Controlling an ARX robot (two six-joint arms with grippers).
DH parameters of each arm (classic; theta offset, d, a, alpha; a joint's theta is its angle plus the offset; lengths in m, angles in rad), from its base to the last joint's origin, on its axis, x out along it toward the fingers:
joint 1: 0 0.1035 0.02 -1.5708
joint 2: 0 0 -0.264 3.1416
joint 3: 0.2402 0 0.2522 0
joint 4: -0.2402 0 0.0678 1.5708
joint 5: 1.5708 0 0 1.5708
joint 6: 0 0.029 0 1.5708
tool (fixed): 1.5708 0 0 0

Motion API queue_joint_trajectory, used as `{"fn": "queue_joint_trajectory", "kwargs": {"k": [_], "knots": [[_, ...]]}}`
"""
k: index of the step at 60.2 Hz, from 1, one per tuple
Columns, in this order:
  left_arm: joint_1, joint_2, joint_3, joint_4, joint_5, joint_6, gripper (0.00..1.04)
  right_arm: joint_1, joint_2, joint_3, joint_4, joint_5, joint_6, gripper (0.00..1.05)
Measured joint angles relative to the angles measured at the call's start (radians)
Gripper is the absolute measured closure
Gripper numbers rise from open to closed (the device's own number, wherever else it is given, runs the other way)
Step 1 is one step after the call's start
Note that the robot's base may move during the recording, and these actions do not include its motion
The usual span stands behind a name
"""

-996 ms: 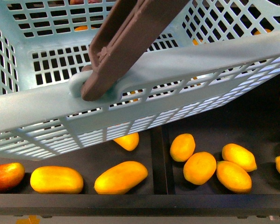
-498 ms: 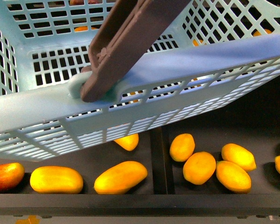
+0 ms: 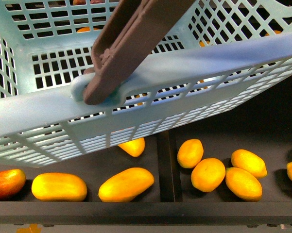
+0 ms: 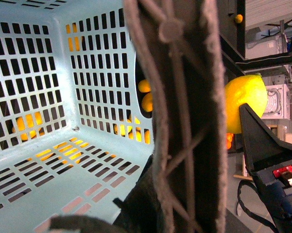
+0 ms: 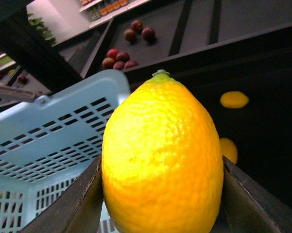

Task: Pick lemon and mango into basket

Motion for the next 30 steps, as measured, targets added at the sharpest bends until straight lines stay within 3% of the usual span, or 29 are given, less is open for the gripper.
{"fn": "queue_joint_trajectory", "kwargs": {"k": [12, 30], "knots": [[0.000, 0.000, 0.000, 0.000, 0.001, 0.000, 0.99, 0.177, 0.036, 0.020, -0.005, 0.129, 0.030, 0.47], [0.000, 0.000, 0.000, 0.000, 0.000, 0.000, 0.99, 0.301, 0.074, 0.038, -0.021, 0.220, 0.031, 0.47]]}}
